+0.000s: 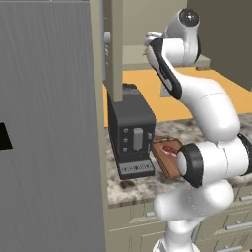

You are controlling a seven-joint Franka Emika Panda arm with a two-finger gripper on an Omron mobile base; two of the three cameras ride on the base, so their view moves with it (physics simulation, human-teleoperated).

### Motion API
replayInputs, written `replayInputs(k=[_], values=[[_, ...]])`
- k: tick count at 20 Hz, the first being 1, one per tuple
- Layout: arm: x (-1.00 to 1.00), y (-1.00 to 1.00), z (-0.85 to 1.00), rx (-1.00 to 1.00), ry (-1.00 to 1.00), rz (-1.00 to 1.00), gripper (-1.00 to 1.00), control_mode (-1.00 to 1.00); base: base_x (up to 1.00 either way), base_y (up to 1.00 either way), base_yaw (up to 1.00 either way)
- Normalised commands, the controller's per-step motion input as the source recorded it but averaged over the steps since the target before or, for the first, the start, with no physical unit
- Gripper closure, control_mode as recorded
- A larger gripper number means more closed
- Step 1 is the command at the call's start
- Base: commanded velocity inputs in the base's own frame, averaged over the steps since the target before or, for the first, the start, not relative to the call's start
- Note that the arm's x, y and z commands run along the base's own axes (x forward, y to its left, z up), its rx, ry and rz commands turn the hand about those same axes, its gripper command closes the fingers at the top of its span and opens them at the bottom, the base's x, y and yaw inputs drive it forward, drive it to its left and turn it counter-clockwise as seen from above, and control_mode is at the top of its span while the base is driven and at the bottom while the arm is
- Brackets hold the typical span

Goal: Open the cabinet, retrieve the rolling pin, and place it next to the meat on the cutting board to prepare for tenderizing.

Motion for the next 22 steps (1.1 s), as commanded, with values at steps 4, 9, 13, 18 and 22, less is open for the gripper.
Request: replayInputs(k=[4,9,13,18,22], values=[[0.43,0.07,0.00,0.00,0.06,-0.08,-1.00,-1.00,0.00,0.00,0.00],[0.40,0.04,0.00,0.00,0.05,-0.07,-1.00,-1.00,0.00,0.00,0.00],[0.39,0.02,0.00,0.00,0.04,-0.06,-1.00,-1.00,0.00,0.00,0.00],[0.29,0.05,-0.04,0.00,0.04,-0.08,-1.00,-1.00,0.00,0.00,0.00],[0.15,0.04,-0.15,0.00,0.06,-0.09,-1.00,-1.00,0.00,0.00,0.00]])
